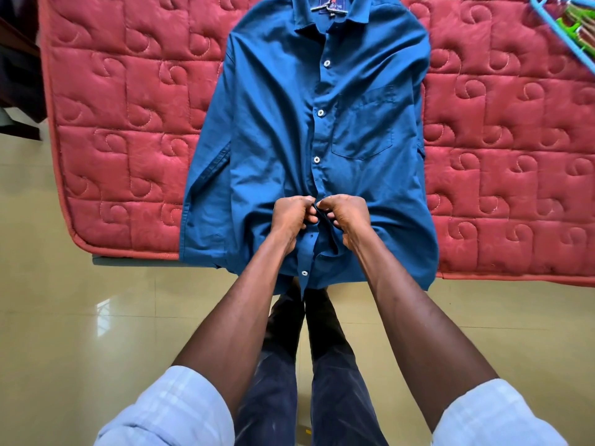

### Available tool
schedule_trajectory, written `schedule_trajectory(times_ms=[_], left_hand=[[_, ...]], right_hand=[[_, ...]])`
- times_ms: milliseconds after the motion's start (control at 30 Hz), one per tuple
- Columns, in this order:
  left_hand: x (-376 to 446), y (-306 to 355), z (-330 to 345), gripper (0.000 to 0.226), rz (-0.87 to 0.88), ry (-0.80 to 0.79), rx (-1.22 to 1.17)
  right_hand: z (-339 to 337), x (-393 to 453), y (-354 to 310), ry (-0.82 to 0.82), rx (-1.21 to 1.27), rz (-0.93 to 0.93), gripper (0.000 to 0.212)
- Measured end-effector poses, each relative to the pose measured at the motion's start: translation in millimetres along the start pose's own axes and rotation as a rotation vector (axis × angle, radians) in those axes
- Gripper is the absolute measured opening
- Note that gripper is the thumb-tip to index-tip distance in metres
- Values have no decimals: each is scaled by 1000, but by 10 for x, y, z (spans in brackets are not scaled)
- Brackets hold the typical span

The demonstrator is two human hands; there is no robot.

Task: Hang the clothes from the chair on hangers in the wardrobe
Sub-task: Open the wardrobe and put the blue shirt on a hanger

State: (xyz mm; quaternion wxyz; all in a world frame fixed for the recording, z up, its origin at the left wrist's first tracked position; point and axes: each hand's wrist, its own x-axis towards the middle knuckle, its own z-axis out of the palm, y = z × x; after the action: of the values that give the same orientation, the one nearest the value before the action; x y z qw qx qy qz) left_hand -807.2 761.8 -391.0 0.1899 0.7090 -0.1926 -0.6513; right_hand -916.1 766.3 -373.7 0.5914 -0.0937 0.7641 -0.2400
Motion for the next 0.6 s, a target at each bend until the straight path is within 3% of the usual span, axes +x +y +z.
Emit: schedule_trajectory(times_ms=[267,600], left_hand=[[29,-53,-47,20,35,-43,8],[70,-91,-47,2,0,-12,-35]], right_hand=[[-31,9,77,-37,78,-56,12],[22,71,241,-21,-1,-152,7]])
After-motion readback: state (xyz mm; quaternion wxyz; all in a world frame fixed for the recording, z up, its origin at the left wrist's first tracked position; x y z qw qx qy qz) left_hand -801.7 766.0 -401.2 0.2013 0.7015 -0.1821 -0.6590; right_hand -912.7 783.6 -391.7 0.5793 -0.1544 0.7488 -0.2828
